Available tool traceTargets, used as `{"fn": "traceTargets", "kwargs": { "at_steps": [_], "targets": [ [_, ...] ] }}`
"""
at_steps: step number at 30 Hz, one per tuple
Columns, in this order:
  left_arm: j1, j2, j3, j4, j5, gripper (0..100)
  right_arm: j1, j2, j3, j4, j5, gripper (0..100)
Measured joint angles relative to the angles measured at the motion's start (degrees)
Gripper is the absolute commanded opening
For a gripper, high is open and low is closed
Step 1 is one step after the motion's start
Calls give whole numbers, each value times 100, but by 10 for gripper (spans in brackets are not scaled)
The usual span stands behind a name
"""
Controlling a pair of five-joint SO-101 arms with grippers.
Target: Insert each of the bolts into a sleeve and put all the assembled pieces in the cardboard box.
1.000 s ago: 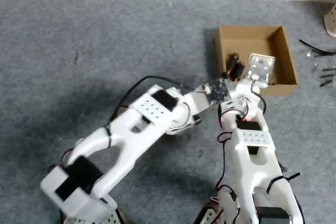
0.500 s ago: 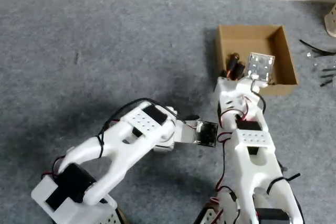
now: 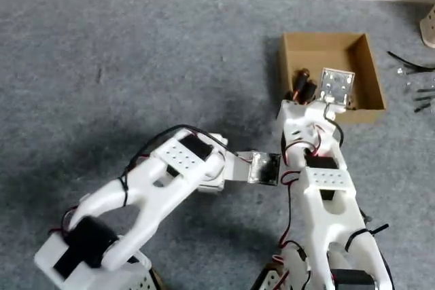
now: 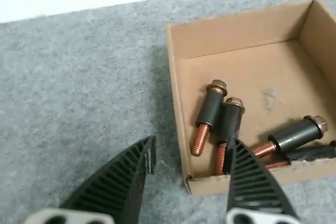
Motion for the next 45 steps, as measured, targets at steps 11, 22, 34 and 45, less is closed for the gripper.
{"fn": "traceTargets", "kwargs": {
  "at_steps": [11, 22, 34, 45],
  "targets": [
    [-598, -35, -308, 79, -246, 204, 0, 0, 0, 0, 0, 191],
    [-730, 2092, -1442, 97, -325, 200, 0, 0, 0, 0, 0, 191],
    [-703, 2242, -1521, 396, -53, 6, 0, 0, 0, -9, 0, 191],
    [-1846, 1987, -2400, 299, 4563, 6, 0, 0, 0, -9, 0, 191]
  ]
}}
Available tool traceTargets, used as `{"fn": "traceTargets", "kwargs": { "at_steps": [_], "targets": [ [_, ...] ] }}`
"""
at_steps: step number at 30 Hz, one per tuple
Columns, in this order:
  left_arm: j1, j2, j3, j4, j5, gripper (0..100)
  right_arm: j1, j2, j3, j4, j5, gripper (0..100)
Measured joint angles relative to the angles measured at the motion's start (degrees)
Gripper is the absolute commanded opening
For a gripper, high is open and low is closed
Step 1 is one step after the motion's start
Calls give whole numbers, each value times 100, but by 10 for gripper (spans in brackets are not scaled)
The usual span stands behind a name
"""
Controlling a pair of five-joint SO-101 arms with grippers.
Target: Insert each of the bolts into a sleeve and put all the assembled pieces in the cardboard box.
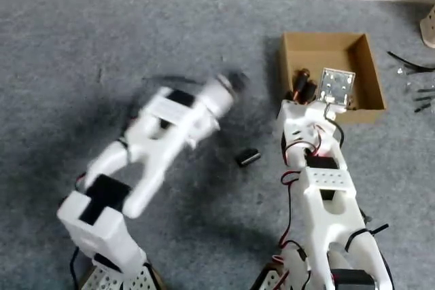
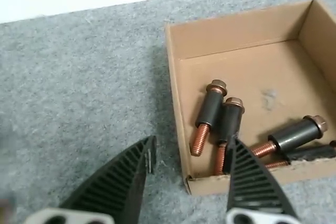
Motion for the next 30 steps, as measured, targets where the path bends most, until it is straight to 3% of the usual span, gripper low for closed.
{"fn": "traceTargets", "kwargs": {
  "at_steps": [3, 6, 9, 15, 20, 26, 30],
  "targets": [
    [-352, 0, 53, -360, 1459, 7, 0, 0, 0, 0, 0, 191],
    [-413, 0, 264, -879, 1960, 8, 0, 0, 0, 0, 0, 191],
    [-404, 0, 378, -1125, 2075, 20, 0, 0, 0, 0, 0, 191],
    [-422, 0, 378, -1178, 1969, 212, 0, 0, 0, 0, 0, 191],
    [-624, -18, 369, -1178, 2180, 213, -44, 0, 0, 0, 18, 191],
    [-1152, -62, 369, -1178, 2251, 213, -853, 0, 0, 9, 1222, 191],
    [-1319, -62, 369, -1213, 2251, 213, -1389, 0, 0, 879, 2259, 191]
  ]
}}
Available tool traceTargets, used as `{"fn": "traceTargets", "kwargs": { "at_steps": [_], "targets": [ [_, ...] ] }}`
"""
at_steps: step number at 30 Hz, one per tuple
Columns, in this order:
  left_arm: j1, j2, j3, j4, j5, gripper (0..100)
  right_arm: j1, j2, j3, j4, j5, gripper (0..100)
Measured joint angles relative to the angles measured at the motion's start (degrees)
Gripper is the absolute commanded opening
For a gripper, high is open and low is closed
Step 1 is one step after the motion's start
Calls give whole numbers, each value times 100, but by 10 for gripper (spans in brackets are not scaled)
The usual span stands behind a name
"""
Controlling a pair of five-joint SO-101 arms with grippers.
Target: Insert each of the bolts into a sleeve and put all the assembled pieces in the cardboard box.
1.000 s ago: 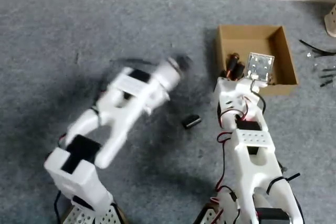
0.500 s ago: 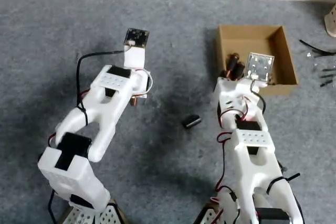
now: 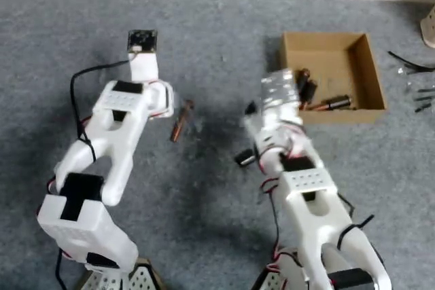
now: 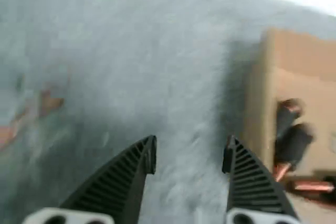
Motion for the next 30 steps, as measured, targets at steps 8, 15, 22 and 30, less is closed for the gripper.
{"fn": "traceTargets", "kwargs": {
  "at_steps": [8, 15, 22, 30],
  "targets": [
    [-18, 0, 53, -229, 0, 213, -378, 0, -633, 2180, 1635, 191],
    [-105, 0, 264, -598, 0, 213, -378, 0, -1125, 3499, 2681, 191],
    [-114, 0, 264, -624, 0, 213, -378, 0, -1284, 4580, 3701, 191],
    [-114, 0, 264, -624, 0, 213, -448, 193, -1292, 4870, 4466, 191]
  ]
}}
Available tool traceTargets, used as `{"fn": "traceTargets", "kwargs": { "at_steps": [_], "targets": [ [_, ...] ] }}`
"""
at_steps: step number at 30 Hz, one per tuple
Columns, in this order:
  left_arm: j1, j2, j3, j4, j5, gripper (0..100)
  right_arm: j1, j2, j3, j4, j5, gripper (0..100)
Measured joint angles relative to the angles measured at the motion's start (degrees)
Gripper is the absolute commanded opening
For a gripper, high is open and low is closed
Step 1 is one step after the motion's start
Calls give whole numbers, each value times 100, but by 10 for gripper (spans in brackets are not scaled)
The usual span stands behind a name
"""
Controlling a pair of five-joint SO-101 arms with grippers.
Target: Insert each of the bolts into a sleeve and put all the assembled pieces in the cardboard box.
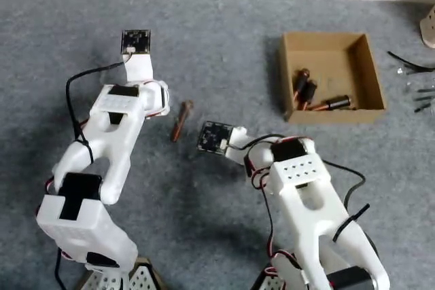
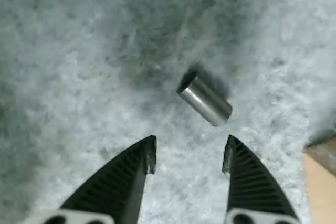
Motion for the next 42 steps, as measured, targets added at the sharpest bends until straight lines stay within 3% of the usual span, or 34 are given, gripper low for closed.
{"fn": "traceTargets", "kwargs": {
  "at_steps": [14, 20, 26, 30, 35, 42],
  "targets": [
    [0, 0, 0, 0, 0, 213, 0, 3235, -1398, -325, 18, 190],
    [0, 0, 0, 0, 0, 213, 62, 3560, -1670, -316, 26, 187],
    [0, 0, 0, 0, 0, 213, 141, 3376, -1723, -229, -316, 120],
    [0, 0, 0, 0, 0, 213, 132, 2690, -1714, -26, -1178, 120],
    [0, 0, 0, 0, 0, 213, 0, 1767, -1723, 290, -3068, 120],
    [0, 0, 0, 0, 0, 214, -44, 1881, -1723, 316, -5213, 120]
  ]
}}
